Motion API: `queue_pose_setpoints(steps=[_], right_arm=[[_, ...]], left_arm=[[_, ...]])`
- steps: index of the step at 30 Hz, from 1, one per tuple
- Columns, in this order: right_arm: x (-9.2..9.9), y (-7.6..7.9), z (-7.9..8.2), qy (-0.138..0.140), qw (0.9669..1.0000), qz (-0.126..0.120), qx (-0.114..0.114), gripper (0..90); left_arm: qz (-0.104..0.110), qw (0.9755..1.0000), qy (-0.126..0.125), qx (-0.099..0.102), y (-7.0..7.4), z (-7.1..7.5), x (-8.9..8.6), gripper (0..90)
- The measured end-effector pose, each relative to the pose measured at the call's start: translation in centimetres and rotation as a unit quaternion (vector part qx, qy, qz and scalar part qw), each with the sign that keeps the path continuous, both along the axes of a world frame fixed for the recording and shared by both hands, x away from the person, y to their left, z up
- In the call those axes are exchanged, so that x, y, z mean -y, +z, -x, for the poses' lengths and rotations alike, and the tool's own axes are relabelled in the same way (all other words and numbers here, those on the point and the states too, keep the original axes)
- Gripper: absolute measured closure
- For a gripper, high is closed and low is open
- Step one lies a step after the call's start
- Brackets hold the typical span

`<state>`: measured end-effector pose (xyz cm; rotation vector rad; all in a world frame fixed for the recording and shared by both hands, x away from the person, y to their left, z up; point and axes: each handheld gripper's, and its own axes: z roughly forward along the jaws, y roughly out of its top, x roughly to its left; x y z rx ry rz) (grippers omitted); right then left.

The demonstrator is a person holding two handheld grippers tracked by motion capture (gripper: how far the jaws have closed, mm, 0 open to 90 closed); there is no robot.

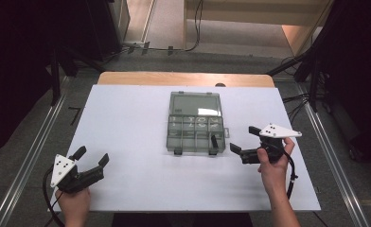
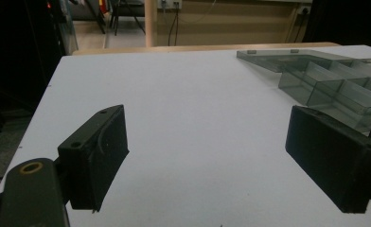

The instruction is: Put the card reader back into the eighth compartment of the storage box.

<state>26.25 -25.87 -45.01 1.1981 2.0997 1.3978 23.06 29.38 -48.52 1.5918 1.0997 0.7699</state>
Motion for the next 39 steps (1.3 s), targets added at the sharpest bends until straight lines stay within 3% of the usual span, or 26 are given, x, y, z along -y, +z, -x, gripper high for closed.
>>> queue_pose_setpoints(steps=[31, 39], right_arm=[[4.8, -1.0, 2.5, -0.033, 0.9993, -0.005, 0.015, 0.0], [6.6, -2.0, 3.3, -0.048, 0.9986, -0.013, 0.017, 0.0]], left_arm=[[0.001, 1.0, 0.002, 0.0, 0.0, 0.0, 0.0, 14.2], [0.001, 1.0, 0.002, 0.0, 0.0, 0.0, 0.0, 14.2]])
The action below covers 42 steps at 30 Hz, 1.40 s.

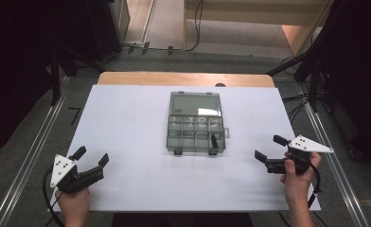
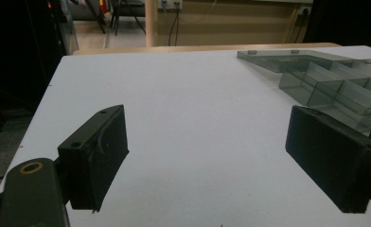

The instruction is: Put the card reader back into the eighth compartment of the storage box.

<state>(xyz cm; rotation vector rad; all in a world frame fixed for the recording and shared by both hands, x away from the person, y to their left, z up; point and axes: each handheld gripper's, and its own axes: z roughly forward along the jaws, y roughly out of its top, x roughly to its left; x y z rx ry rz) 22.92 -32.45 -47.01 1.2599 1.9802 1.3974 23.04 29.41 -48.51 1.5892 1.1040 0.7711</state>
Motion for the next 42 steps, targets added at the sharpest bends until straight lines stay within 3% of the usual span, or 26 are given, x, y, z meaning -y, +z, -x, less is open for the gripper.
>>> queue_pose_setpoints(steps=[19, 34, 42], right_arm=[[2.9, -1.4, 1.6, -0.028, 0.9994, -0.017, 0.015, 0.0], [5.1, -3.0, 3.1, -0.034, 0.997, -0.054, 0.043, 0.0], [6.0, -3.8, 3.3, -0.044, 0.996, -0.065, 0.042, 0.0]], left_arm=[[-0.001, 1.0, -0.002, 0.0, 0.0, 0.0, 0.0, 14.2], [-0.002, 1.0, -0.002, 0.0, 0.0, 0.0, 0.0, 14.2], [-0.002, 1.0, -0.002, 0.0, 0.0, 0.0, 0.0, 14.2]])
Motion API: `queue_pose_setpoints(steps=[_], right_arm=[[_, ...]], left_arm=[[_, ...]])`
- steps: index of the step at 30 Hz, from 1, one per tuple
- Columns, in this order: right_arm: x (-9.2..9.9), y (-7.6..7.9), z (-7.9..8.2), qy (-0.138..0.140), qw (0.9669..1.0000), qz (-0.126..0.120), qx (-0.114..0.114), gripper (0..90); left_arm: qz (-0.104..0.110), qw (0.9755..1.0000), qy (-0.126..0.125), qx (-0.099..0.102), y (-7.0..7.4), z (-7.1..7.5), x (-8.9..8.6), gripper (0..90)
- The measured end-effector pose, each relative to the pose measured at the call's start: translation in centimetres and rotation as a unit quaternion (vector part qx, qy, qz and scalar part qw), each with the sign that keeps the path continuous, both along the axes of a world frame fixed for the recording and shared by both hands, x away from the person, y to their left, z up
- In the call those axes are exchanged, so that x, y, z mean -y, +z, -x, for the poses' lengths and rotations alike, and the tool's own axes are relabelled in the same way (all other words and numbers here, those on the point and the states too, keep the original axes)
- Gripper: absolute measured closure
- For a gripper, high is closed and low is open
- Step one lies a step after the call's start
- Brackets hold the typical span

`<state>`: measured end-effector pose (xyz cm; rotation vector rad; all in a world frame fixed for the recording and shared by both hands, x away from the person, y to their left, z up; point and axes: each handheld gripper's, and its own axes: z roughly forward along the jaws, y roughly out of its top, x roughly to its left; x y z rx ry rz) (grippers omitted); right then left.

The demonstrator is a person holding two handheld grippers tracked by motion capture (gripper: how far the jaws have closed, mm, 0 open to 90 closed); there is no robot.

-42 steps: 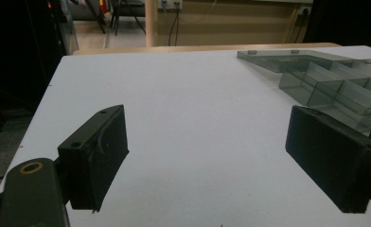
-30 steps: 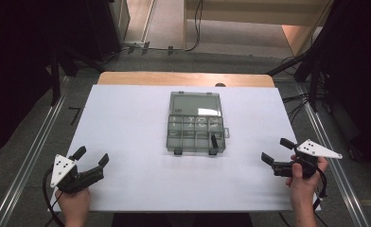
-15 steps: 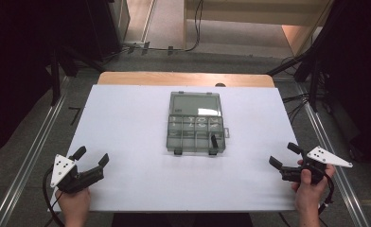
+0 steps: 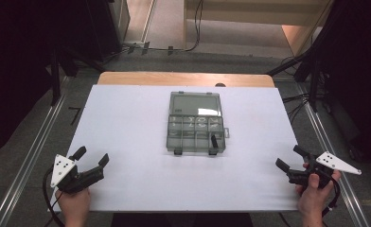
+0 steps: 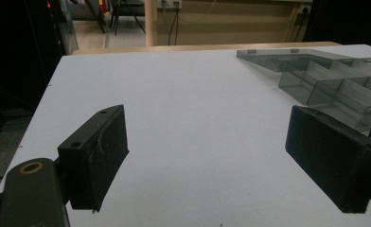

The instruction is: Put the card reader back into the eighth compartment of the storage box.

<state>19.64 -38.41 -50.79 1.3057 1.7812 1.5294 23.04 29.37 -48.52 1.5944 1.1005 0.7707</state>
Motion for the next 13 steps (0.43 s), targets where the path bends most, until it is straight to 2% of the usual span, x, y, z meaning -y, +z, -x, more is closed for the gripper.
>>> queue_pose_setpoints(steps=[3, 13], right_arm=[[0.28, -0.21, -0.02, 0.0, 0.9999, -0.009, 0.005, 0.0], [0.13, -0.38, -0.12, 0.0, 1.0, -0.009, 0.0, 0.0]], left_arm=[[0.0, 1.0, 0.0, 0.0, 0.0, 0.0, -0.01, 14.2], [0.001, 1.0, 0.0, 0.001, 0.01, 0.01, -0.02, 14.2]])
